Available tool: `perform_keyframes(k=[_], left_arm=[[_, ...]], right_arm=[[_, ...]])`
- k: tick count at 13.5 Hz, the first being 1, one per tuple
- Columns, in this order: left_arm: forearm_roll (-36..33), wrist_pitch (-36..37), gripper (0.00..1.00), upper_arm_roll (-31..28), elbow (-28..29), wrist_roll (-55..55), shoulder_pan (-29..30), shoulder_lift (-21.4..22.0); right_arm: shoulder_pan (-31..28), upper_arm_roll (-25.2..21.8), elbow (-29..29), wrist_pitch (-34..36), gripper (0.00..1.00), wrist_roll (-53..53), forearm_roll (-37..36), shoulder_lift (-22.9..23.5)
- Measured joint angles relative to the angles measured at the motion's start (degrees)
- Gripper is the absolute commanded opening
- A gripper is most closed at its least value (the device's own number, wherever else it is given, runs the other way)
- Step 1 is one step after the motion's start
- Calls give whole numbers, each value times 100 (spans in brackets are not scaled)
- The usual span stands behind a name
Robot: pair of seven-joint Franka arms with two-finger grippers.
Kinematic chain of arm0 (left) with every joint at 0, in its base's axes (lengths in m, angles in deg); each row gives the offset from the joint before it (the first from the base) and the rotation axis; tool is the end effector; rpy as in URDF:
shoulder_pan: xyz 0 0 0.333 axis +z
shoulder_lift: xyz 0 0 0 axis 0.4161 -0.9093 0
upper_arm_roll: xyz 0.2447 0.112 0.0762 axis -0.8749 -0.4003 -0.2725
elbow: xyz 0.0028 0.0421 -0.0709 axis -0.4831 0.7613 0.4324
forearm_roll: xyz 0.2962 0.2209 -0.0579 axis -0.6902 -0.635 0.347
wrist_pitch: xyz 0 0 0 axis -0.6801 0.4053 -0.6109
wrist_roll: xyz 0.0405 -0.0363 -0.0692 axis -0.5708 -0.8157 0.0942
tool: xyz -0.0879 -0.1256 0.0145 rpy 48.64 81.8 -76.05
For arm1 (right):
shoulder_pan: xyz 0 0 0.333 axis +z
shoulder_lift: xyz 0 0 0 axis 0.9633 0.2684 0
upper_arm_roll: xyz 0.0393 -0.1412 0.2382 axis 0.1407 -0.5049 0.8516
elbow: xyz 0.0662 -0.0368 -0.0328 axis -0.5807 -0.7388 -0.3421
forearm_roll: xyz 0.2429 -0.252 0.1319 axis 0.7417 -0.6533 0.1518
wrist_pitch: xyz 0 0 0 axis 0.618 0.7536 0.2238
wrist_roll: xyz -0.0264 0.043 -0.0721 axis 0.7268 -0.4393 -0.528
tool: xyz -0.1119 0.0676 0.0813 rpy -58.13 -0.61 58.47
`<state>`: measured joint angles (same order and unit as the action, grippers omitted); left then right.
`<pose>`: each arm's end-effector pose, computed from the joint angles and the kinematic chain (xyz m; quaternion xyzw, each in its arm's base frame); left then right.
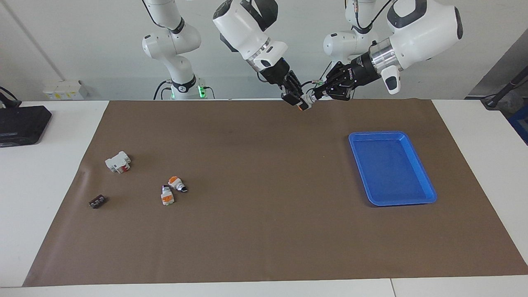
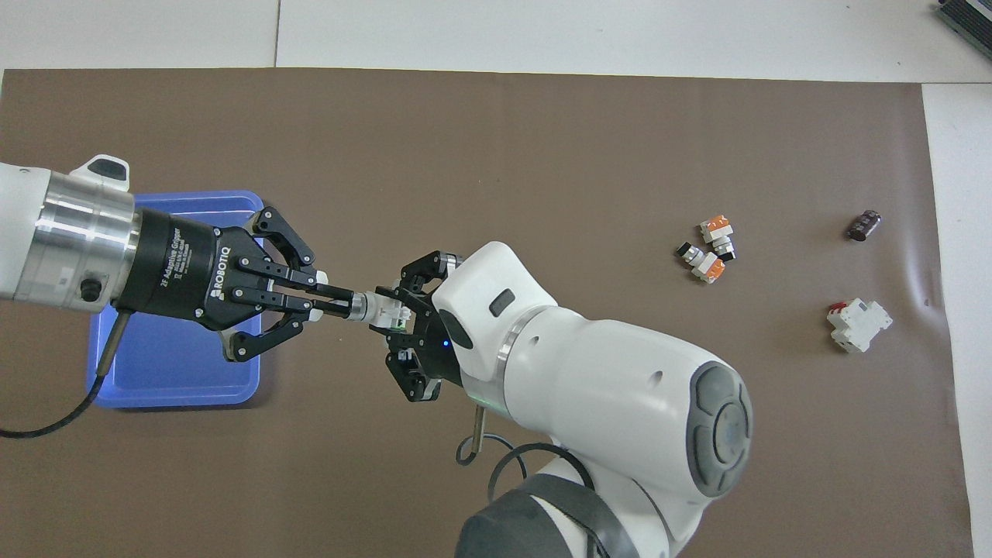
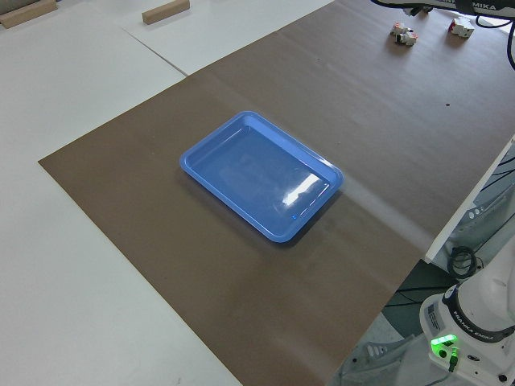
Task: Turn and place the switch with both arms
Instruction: 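Open the right gripper and pull the switch away with the left gripper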
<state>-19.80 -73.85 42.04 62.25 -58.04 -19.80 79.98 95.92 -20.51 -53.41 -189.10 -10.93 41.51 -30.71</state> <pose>0.4806 -0.2077 0.5445 0.6838 0.6125 -0.3228 0.2304 0.4612 0.4167 0.4970 -0.6910 -0.6122 -0.3457 0.1681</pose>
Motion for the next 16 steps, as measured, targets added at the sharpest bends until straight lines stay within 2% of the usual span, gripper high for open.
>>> perform_keyframes(k=[12, 13, 14, 16], left_arm=[[-3, -38, 0, -1, 23, -43, 17, 20], [-3, -38, 0, -1, 24, -43, 17, 21], [-3, -43, 0, 0, 24, -43, 18, 21], [-469, -219, 0, -65, 167, 36, 147, 1]], right_arm=[[1, 5, 44, -1, 0, 0, -10, 40], [1, 5, 45, -1, 99, -4, -10, 41], [2, 5, 45, -1, 100, -66, -10, 41], [-38, -36, 107, -24, 100, -262, -10, -95]])
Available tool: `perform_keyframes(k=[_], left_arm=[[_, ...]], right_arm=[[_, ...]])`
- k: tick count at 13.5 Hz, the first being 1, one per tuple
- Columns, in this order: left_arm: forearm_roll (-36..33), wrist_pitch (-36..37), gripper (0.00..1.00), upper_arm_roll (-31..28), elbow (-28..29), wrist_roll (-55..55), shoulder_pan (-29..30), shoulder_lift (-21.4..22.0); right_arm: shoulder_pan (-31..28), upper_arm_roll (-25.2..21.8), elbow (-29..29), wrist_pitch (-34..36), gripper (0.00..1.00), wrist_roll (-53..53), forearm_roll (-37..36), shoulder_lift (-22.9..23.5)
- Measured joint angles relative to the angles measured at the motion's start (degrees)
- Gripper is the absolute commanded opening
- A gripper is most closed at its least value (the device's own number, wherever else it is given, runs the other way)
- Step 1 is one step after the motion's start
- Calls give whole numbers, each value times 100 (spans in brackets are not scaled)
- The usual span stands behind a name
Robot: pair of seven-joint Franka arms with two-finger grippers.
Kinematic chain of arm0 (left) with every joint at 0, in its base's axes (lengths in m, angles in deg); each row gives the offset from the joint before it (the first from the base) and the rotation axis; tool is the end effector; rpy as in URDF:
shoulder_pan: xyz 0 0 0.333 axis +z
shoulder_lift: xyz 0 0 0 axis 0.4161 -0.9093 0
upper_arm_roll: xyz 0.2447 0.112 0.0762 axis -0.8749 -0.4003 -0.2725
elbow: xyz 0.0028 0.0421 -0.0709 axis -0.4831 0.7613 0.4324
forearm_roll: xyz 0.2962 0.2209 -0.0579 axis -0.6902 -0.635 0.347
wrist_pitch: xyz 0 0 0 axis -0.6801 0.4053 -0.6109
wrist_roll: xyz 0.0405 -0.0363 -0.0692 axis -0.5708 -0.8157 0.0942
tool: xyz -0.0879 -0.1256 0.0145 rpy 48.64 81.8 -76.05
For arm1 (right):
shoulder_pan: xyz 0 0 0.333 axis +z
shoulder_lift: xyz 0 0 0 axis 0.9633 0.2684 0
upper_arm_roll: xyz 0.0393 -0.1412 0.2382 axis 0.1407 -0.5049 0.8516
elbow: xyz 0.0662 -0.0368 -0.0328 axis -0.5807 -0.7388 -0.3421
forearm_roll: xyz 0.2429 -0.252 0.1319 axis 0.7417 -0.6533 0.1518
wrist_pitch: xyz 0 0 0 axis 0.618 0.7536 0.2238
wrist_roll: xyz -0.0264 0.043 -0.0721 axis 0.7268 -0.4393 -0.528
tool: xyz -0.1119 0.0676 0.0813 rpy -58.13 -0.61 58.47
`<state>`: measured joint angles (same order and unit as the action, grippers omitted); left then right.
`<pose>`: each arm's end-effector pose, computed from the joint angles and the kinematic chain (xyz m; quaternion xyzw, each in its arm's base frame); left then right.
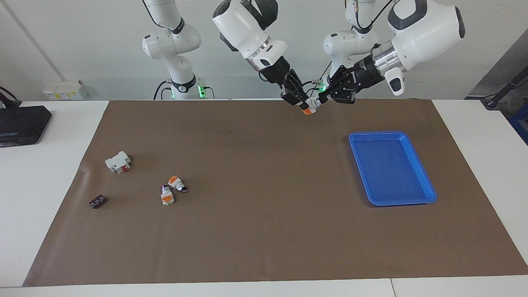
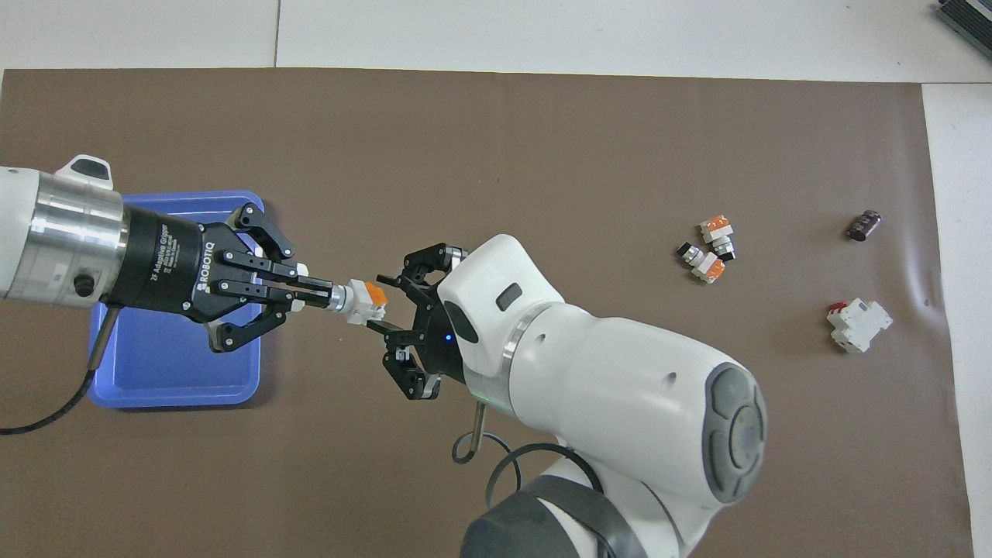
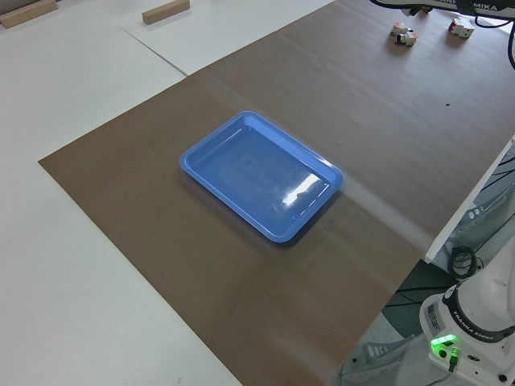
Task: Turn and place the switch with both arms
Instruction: 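Open the right gripper and pull the switch away with the left gripper, then lower the switch into the blue tray while the right gripper withdraws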
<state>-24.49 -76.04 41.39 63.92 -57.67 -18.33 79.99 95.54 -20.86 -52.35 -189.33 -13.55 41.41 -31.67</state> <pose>0.4919 -0.1784 0.5251 0.6802 0.6398 -0.2861 0.2150 0.4657 0.4109 0.5172 -0.7016 -0.5908 -0.3604 0.1700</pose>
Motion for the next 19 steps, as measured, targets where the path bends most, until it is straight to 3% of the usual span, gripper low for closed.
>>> perform_keyframes(k=[5, 8, 11, 15, 17, 19], left_arm=[[-107, -14, 0, -67, 133, 188, 195, -34], [-568, -181, 0, -64, 155, 401, 197, -31], [-977, -533, 0, -77, 497, 1077, 432, 54], [-1593, -1218, 0, -100, 1298, 2768, 1212, 349], [-1983, -1406, 0, -110, 1551, 3766, 1655, 424], [-2313, -1626, 0, -116, 1746, 4813, 2071, 423]], right_arm=[[-49, -34, -3, 3, 100, -73, 0, -188], [-163, -54, -38, 87, 100, -73, -1, -174], [-819, -88, -53, 575, 100, -74, -7, -169], [-2148, -134, -63, 1194, 100, -73, -72, -160], [-2537, -148, -83, 1250, 100, -248, -652, -154], [-2656, -148, -82, 1250, 100, -1341, -1607, -153]])
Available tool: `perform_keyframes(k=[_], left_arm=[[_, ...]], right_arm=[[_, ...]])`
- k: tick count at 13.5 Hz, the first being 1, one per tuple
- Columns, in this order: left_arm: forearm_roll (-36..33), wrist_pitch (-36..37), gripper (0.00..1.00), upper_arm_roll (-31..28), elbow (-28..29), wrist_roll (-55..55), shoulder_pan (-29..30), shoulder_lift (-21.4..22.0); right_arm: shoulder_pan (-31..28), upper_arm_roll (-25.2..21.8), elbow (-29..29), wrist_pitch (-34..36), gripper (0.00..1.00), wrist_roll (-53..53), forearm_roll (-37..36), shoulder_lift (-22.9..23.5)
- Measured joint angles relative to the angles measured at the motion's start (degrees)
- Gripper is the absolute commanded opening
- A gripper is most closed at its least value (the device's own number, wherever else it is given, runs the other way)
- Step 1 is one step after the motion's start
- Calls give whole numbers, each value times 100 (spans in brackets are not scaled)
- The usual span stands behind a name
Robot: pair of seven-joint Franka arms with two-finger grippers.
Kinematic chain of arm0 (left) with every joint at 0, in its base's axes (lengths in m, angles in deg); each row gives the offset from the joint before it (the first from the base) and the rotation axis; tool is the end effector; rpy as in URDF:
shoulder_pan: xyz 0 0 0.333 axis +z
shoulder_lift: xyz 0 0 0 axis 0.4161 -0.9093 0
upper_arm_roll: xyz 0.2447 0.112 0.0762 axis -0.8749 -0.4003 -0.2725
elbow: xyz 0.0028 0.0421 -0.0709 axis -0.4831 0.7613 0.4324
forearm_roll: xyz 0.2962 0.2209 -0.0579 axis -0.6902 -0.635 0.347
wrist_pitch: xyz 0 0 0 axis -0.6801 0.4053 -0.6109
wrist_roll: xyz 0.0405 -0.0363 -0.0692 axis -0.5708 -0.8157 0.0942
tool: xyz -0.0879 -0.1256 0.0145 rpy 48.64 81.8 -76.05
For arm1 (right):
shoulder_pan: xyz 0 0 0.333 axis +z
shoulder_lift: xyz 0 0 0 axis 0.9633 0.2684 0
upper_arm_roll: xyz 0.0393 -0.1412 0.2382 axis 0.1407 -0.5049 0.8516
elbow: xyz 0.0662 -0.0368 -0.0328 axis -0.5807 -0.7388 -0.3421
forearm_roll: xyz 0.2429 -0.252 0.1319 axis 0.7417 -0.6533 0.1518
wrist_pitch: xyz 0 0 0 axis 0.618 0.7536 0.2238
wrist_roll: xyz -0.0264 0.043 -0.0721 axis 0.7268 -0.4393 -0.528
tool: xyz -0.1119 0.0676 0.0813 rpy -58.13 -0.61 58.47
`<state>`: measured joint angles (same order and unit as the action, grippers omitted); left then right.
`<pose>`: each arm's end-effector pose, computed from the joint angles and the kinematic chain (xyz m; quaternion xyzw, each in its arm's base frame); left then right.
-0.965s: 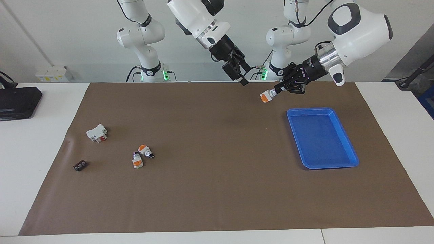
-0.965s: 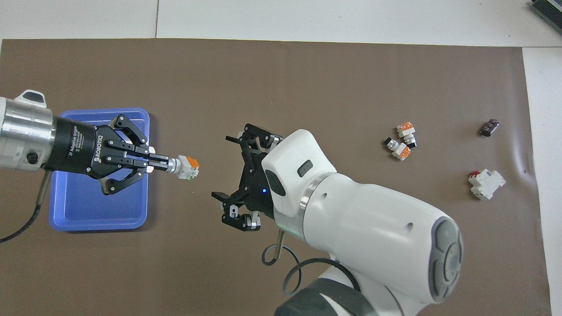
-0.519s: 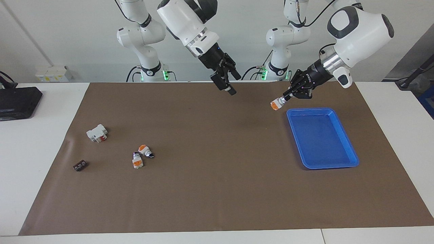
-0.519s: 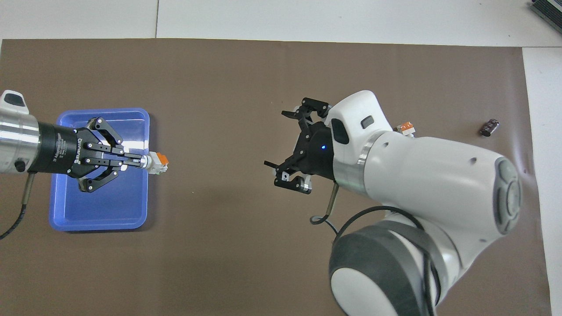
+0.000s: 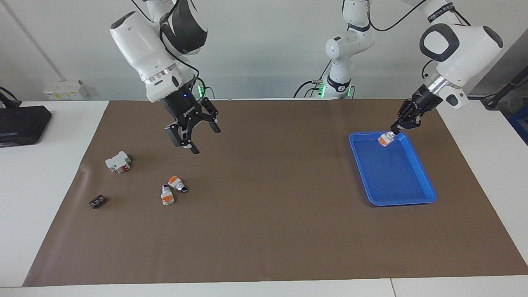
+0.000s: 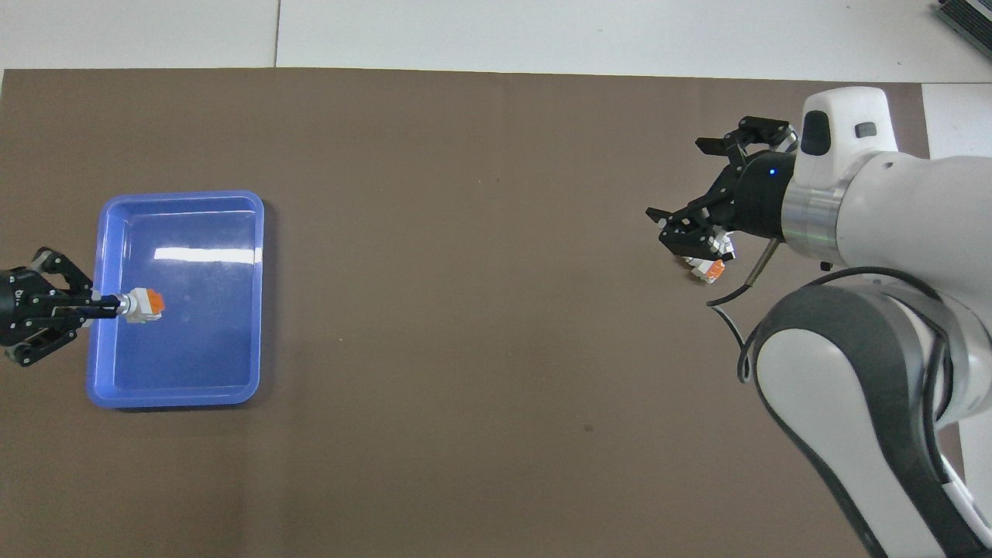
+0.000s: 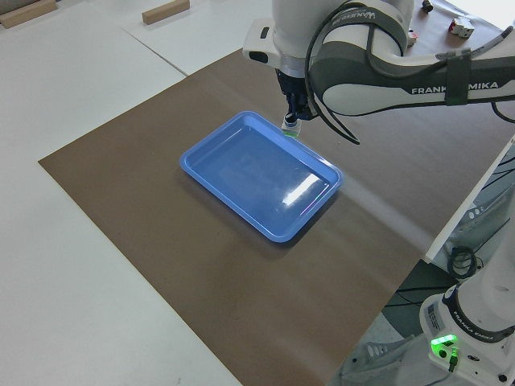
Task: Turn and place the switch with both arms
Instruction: 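Lower the switch into the blue tray while the right gripper withdraws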
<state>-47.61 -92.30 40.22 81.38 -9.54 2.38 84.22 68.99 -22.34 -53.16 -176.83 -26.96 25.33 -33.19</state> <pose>0.4888 0.0755 0.4138 0.8459 0.5132 -0.0365 0.1406 0.5794 0.1495 0.4912 -0.8660 -0.4205 -0.2654 0.0524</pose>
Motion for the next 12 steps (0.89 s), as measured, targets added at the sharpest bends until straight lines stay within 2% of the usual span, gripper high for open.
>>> perform_keyframes(k=[2, 4, 7, 9, 11, 12], left_arm=[[-338, -448, 0, 0, 293, 613, 122, -53], [-458, -851, 0, 27, 553, 1118, 122, -171], [-751, -1234, 0, 21, 864, 1808, 161, -326], [-794, -1378, 0, 21, 1032, 2138, 189, -343], [-815, -1511, 0, 22, 1206, 2451, 190, -343], [-862, -1542, 0, 23, 1257, 2538, 190, -343]], right_arm=[[4, 33, 46, -5, 100, -1677, -1287, 1], [-4, 32, 187, 285, 100, -3228, -2057, 19], [-82, -41, 541, 1004, 100, -4100, -2210, 48], [-164, -118, 1011, 1814, 100, -4285, -2210, 45], [14, -502, 1473, 2595, 100, -4509, -2209, -11], [348, -991, 1613, 2912, 100, -4544, -2203, -72]])
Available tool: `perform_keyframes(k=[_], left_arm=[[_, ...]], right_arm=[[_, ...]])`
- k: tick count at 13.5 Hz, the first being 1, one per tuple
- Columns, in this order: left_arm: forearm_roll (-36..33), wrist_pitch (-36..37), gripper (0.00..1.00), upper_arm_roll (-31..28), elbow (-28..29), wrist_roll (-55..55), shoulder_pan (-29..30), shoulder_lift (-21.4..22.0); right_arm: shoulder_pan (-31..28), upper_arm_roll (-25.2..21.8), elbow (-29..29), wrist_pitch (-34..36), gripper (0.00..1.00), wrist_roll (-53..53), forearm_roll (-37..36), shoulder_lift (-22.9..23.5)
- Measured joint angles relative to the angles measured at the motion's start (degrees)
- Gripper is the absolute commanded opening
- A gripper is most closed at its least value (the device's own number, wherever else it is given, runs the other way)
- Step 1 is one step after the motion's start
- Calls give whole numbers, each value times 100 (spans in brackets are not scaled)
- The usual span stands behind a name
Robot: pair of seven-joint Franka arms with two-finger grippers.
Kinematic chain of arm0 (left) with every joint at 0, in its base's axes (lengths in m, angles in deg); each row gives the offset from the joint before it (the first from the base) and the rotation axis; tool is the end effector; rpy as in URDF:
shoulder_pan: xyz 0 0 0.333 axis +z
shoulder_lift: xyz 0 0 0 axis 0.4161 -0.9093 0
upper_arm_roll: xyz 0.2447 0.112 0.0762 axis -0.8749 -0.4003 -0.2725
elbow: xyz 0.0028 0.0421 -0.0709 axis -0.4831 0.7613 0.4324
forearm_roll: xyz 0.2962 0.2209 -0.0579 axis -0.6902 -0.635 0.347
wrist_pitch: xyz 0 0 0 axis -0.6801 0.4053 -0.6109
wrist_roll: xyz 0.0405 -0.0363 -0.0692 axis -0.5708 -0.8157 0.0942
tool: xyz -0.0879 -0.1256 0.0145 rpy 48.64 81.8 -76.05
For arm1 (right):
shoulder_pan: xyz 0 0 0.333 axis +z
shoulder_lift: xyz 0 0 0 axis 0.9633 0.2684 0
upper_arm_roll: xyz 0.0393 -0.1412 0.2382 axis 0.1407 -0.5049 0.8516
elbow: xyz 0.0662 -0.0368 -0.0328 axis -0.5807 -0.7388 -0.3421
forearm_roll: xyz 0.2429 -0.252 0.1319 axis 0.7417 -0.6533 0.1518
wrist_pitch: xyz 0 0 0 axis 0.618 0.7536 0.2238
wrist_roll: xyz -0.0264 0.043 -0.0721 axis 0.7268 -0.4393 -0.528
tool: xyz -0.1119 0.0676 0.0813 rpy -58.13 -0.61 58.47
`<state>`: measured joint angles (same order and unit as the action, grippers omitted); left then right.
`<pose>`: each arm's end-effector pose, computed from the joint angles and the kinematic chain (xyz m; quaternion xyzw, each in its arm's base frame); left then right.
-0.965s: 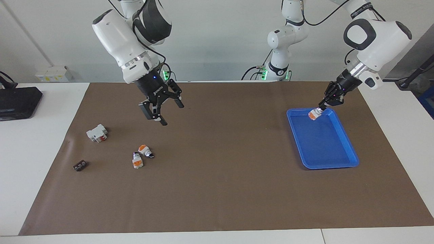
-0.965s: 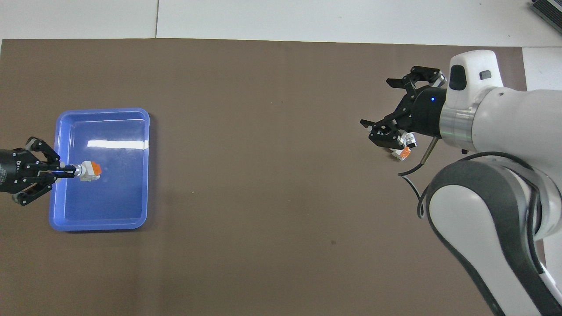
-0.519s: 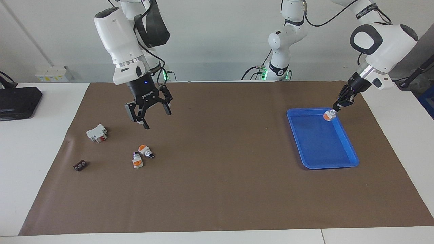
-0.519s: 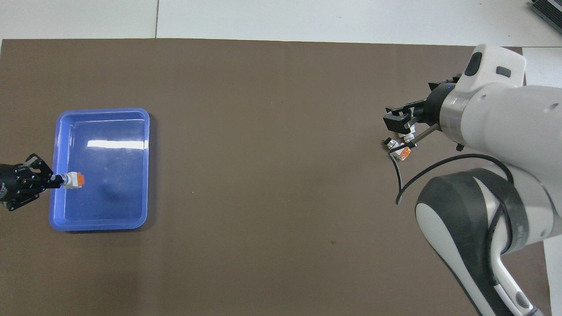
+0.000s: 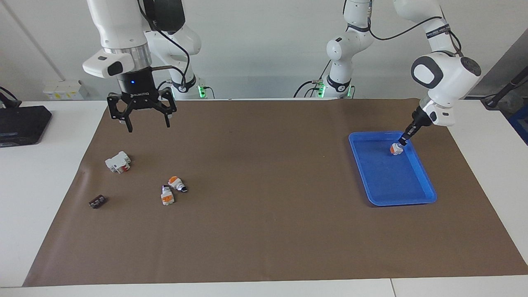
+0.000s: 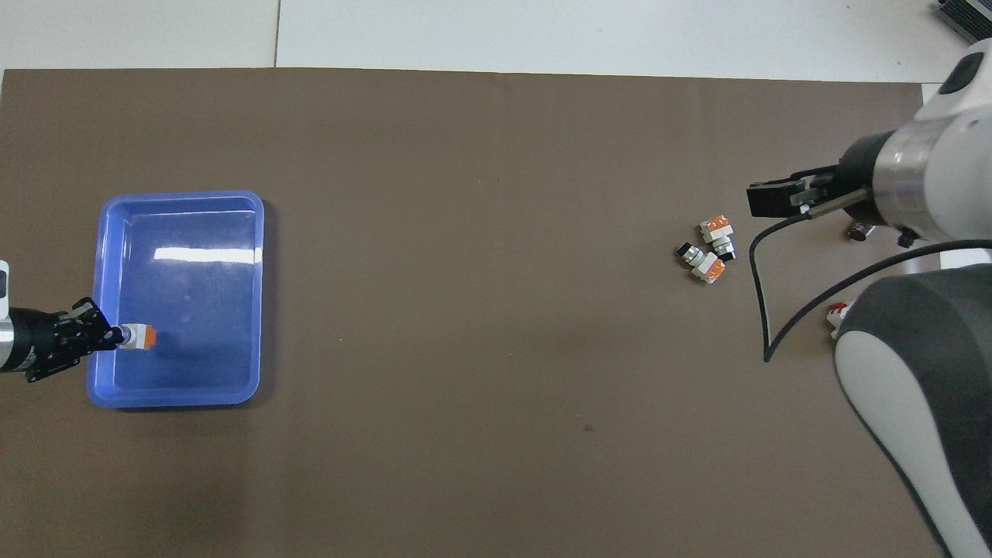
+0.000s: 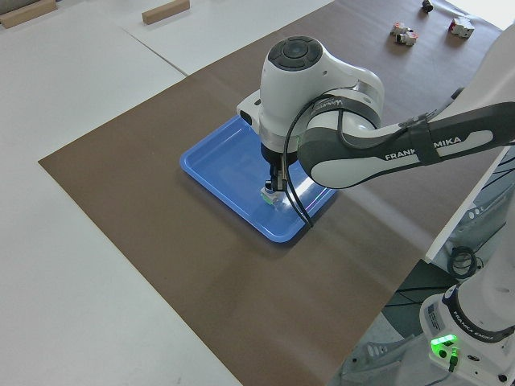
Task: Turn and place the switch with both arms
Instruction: 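Lower the switch into the blue tray while the right gripper withdraws, then open the left gripper to release the switch in the tray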
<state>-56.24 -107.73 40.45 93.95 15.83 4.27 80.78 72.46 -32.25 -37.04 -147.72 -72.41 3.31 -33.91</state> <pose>0.4632 0.1118 0.3074 0.9425 0.3270 -0.0072 0.0686 0.5599 0.0569 0.5707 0.9863 0.0875 0.1357 0.0321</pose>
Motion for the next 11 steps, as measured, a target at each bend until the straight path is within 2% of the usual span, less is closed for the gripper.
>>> perform_keyframes(k=[1, 2, 4, 5, 6, 7, 11], left_arm=[[-143, -4, 0, 1, 18, 63, 0, 0], [-338, -4, 0, 4, 22, 122, 0, 0], [-537, -4, 0, 5, 22, 239, 0, 1], [-559, -4, 27, 5, 22, 307, 0, 1], [-567, -5, 70, 5, 22, 357, 0, 1], [-573, -6, 98, 5, 22, 386, 0, 2], [-582, 21, 100, 11, -129, 618, -1, -7]], right_arm=[[345, -509, 118, 308, 100, -15, 44, -64], [520, -818, 248, 637, 100, -33, 133, -103], [541, -997, 464, 1168, 100, -246, 256, -115], [512, -1007, 489, 1340, 100, -383, 259, -115], [482, -1007, 487, 1465, 100, -440, 259, -111], [459, -1007, 485, 1586, 100, -465, 258, -104], [366, -1026, 456, 1859, 100, -486, 257, -92]])
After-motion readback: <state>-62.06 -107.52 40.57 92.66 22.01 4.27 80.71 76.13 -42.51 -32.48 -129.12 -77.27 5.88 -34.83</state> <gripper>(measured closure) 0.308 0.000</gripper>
